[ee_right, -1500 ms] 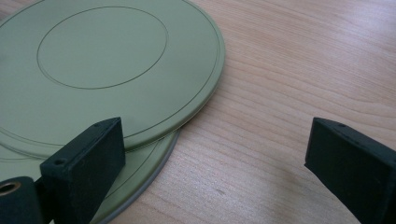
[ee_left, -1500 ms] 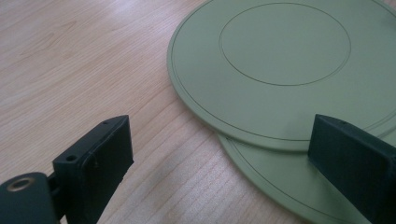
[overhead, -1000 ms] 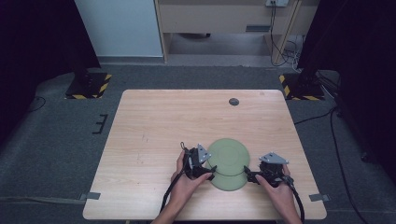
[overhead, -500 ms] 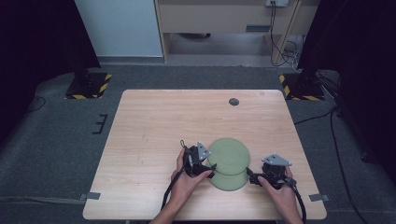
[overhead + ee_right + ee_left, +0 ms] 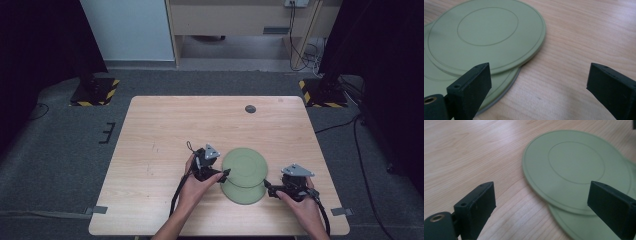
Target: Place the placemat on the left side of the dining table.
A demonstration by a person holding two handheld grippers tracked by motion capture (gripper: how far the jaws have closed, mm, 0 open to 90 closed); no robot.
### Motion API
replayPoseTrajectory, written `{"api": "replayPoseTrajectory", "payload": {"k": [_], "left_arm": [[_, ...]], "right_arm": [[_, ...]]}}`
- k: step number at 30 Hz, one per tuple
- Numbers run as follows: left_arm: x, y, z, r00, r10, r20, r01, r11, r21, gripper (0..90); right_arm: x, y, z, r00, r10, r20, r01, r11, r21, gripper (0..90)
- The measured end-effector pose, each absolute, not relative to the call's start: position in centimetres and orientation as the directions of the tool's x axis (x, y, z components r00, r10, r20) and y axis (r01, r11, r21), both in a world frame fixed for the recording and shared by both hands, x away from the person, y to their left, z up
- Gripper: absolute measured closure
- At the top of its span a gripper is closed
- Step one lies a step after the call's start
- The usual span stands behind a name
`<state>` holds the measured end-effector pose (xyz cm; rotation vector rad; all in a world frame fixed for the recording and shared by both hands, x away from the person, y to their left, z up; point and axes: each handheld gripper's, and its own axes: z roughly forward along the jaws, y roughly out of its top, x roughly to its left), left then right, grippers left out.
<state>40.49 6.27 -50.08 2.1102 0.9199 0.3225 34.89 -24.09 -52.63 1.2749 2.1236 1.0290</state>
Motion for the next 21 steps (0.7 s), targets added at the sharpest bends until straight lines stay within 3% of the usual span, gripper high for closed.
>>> {"api": "replayPoseTrajectory", "payload": {"k": [9, 21], "left_arm": [[41.5, 4.4, -50.6, 0.709, 0.696, -0.11, 0.543, -0.44, 0.715, 7.4], [42.4, 3.4, -51.8, 0.723, 0.679, -0.13, 0.557, -0.461, 0.691, 6.6]], "right_arm": [[36.5, -23.4, -52.9, -0.496, 0.868, 0.015, 0.547, 0.3, 0.782, 16.0], [36.9, -22.4, -53.3, -0.496, 0.864, 0.092, 0.573, 0.245, 0.782, 16.6]]}}
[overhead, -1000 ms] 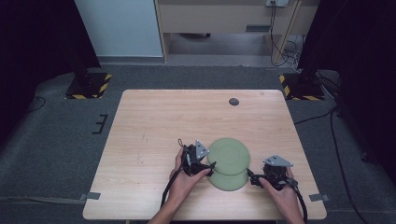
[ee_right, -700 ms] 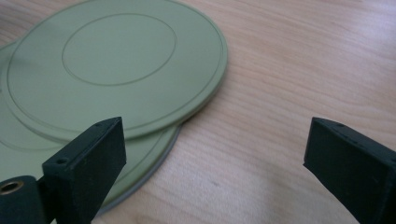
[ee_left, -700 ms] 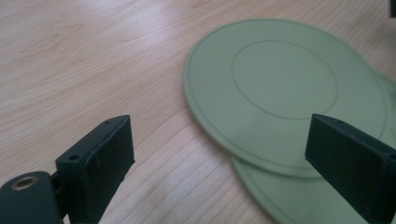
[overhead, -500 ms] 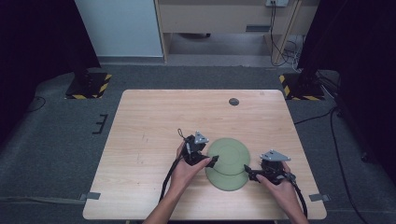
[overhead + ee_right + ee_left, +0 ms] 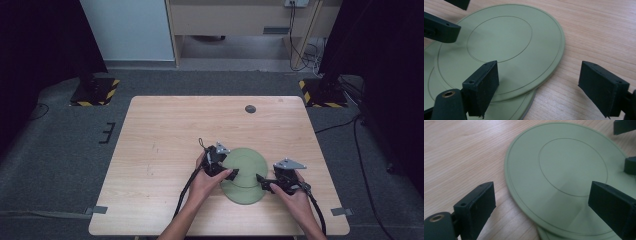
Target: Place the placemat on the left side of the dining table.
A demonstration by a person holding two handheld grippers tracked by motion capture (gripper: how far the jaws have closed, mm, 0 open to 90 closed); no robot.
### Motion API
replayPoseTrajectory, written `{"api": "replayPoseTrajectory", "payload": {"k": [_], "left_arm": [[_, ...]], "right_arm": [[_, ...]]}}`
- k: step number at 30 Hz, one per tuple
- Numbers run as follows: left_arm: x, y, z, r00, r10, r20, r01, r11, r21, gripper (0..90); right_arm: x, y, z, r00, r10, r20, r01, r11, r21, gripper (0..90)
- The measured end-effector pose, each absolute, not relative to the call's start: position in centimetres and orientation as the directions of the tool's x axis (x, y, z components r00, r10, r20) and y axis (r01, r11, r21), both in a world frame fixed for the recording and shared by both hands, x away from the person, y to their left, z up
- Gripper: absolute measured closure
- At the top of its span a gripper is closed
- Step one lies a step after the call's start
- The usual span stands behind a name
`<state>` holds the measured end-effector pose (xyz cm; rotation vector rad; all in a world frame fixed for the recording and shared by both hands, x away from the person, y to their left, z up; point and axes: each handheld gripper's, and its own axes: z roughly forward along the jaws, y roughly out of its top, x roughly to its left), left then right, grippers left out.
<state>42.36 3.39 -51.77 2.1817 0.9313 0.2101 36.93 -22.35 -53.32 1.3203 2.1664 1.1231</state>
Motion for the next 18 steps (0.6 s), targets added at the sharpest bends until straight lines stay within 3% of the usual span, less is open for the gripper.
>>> {"api": "replayPoseTrajectory", "payload": {"k": [14, 18], "left_arm": [[42.86, 2.52, -52.28, 0.732, 0.669, -0.127, 0.563, -0.489, 0.666, 6.3], [43.05, 2.57, -52.53, 0.725, 0.666, -0.175, 0.59, -0.469, 0.658, 6.2]], "right_arm": [[37.13, -22.2, -53.61, -0.501, 0.854, 0.139, 0.592, 0.222, 0.775, 16.2], [37.22, -22.23, -53.65, -0.499, 0.852, 0.159, 0.605, 0.212, 0.768, 16.1]]}}
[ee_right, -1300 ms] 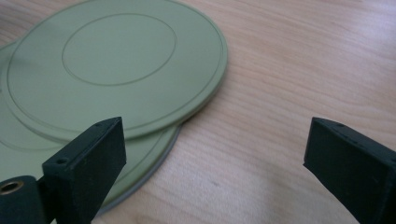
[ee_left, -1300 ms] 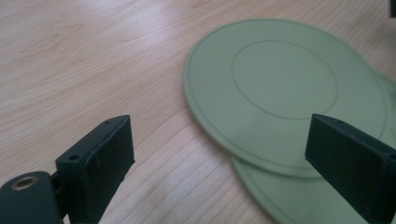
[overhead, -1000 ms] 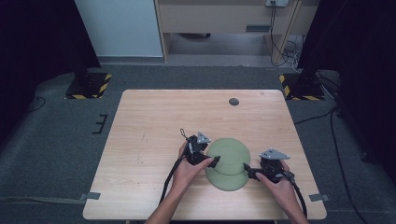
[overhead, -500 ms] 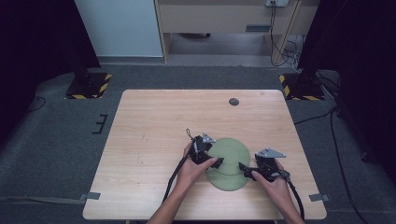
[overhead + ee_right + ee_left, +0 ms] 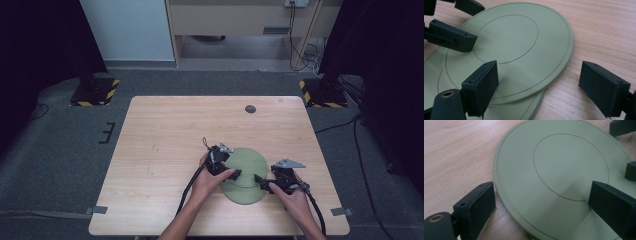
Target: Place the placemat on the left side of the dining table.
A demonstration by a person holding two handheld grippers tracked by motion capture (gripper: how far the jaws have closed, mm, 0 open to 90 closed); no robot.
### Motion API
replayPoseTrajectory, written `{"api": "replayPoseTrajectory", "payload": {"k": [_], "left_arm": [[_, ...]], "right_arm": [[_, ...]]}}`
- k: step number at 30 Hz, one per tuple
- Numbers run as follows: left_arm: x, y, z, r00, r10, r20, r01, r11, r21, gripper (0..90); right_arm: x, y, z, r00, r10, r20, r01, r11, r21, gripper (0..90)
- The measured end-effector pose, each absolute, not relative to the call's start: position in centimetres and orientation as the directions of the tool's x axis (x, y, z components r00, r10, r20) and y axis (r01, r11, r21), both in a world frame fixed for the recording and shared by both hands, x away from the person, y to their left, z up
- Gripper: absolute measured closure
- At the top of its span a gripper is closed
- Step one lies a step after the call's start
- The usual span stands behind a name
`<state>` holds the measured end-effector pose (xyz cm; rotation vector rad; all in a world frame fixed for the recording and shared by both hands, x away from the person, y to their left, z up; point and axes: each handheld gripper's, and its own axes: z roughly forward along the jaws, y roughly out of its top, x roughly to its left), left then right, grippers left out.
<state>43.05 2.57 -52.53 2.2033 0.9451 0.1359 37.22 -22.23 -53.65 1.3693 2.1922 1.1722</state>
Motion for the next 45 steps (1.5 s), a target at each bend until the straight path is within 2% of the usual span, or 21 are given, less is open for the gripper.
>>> {"api": "replayPoseTrajectory", "payload": {"k": [15, 19, 23, 29, 35, 39, 43, 45], "left_arm": [[43.2, 2.6, -52.7, 0.73, 0.659, -0.184, 0.586, -0.463, 0.665, 4.3], [43.2, 2.7, -52.5, 0.708, 0.68, -0.189, 0.602, -0.443, 0.664, 8.6], [43.2, 3.0, -52.1, 0.678, 0.707, -0.201, 0.618, -0.401, 0.676, 20.0], [42.7, 3.2, -50.7, 0.675, 0.717, -0.176, 0.583, -0.372, 0.722, 32.4], [42.3, 3.5, -49.1, 0.677, 0.703, -0.218, 0.565, -0.307, 0.765, 53.8], [42.3, 3.5, -48.7, 0.693, 0.682, -0.234, 0.562, -0.308, 0.767, 65.3], [42.2, 3.3, -48.6, 0.703, 0.672, -0.231, 0.562, -0.327, 0.76, 72.5], [42.0, 3.0, -48.6, 0.704, 0.682, -0.199, 0.552, -0.348, 0.758, 75.2]], "right_arm": [[37.4, -22.0, -53.7, -0.5, 0.847, 0.18, 0.618, 0.204, 0.759, 15.3], [37.4, -21.9, -53.7, -0.505, 0.844, 0.181, 0.618, 0.207, 0.759, 15.3], [37.3, -21.6, -53.7, -0.508, 0.841, 0.186, 0.62, 0.207, 0.757, 15.4], [37.4, -21.5, -53.7, -0.514, 0.837, 0.186, 0.616, 0.21, 0.759, 15.1], [37.4, -21.4, -53.7, -0.511, 0.84, 0.185, 0.619, 0.21, 0.757, 14.5], [37.4, -21.3, -53.7, -0.508, 0.841, 0.185, 0.62, 0.208, 0.756, 14.0], [37.4, -21.3, -53.7, -0.506, 0.843, 0.185, 0.621, 0.207, 0.756, 13.5], [37.4, -21.3, -53.7, -0.507, 0.843, 0.182, 0.619, 0.21, 0.757, 13.4]]}}
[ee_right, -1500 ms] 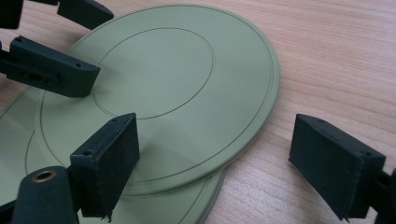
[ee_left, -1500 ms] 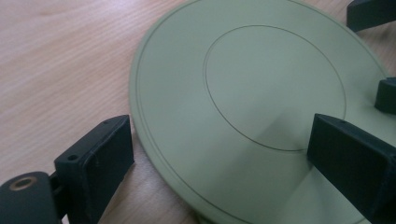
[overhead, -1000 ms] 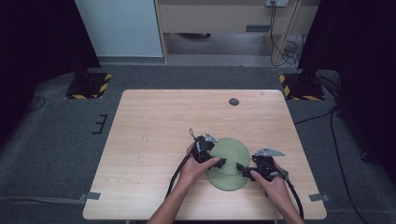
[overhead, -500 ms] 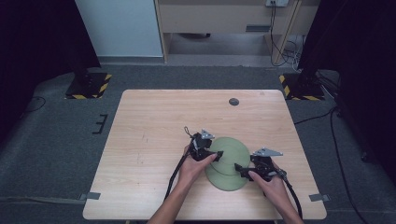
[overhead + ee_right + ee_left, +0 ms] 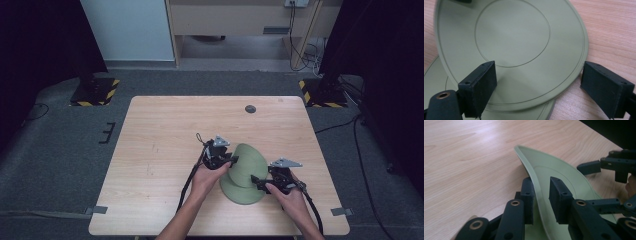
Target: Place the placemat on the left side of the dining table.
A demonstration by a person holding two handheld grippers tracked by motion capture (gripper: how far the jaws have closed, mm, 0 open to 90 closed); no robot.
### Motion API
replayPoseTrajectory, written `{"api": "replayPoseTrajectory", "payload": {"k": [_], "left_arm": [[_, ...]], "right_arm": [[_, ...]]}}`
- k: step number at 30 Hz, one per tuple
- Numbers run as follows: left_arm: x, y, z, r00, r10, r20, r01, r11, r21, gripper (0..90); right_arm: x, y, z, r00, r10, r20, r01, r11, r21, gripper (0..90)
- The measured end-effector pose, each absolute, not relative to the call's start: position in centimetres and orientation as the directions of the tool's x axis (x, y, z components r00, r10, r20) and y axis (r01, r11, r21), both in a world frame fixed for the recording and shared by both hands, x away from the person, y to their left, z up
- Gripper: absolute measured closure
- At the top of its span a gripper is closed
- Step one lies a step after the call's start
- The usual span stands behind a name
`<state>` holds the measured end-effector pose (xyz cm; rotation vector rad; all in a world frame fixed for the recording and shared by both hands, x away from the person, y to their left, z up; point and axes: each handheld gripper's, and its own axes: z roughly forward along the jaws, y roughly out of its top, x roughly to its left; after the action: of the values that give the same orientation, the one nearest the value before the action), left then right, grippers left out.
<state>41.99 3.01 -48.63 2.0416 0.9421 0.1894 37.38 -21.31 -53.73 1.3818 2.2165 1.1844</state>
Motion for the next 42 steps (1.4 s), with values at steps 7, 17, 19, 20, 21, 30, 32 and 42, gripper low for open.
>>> {"api": "replayPoseTrajectory", "payload": {"k": [7, 17, 19, 20, 21, 30, 32, 42], "left_arm": [[41.9, 2.8, -48.5, 0.696, 0.7, -0.163, 0.537, -0.355, 0.765, 75.1], [41.9, 3.0, -48.3, 0.684, 0.71, -0.168, 0.54, -0.337, 0.771, 78.3], [41.8, 3.0, -48.2, 0.69, 0.706, -0.158, 0.531, -0.346, 0.773, 79.7], [41.8, 2.9, -48.2, 0.691, 0.706, -0.155, 0.528, -0.347, 0.775, 80.3], [41.7, 2.9, -48.1, 0.693, 0.704, -0.156, 0.527, -0.346, 0.776, 80.8], [41.3, 2.9, -47.5, 0.703, 0.694, -0.153, 0.508, -0.341, 0.791, 84.2], [41.1, 2.9, -47.2, 0.711, 0.687, -0.153, 0.5, -0.34, 0.797, 84.6], [40.3, 2.4, -45.2, 0.741, 0.656, -0.141, 0.457, -0.339, 0.822, 85.1]], "right_arm": [[37.4, -21.3, -53.7, -0.503, 0.844, 0.183, 0.62, 0.206, 0.757, 12.9], [37.3, -21.3, -53.7, -0.505, 0.845, 0.174, 0.615, 0.211, 0.76, 12.8], [37.3, -21.3, -53.7, -0.505, 0.846, 0.172, 0.613, 0.212, 0.761, 12.5], [37.3, -21.3, -53.7, -0.503, 0.847, 0.171, 0.614, 0.21, 0.761, 12.1], [37.2, -21.4, -53.7, -0.5, 0.849, 0.172, 0.614, 0.208, 0.761, 11.5], [37.1, -24.5, -53.1, -0.355, 0.92, 0.166, 0.646, 0.113, 0.755, 9.8], [37.1, -25.3, -53.1, -0.32, 0.936, 0.144, 0.649, 0.106, 0.753, 9.9], [37.1, -25.6, -53.6, -0.301, 0.951, 0.071, 0.662, 0.155, 0.733, 9.6]]}}
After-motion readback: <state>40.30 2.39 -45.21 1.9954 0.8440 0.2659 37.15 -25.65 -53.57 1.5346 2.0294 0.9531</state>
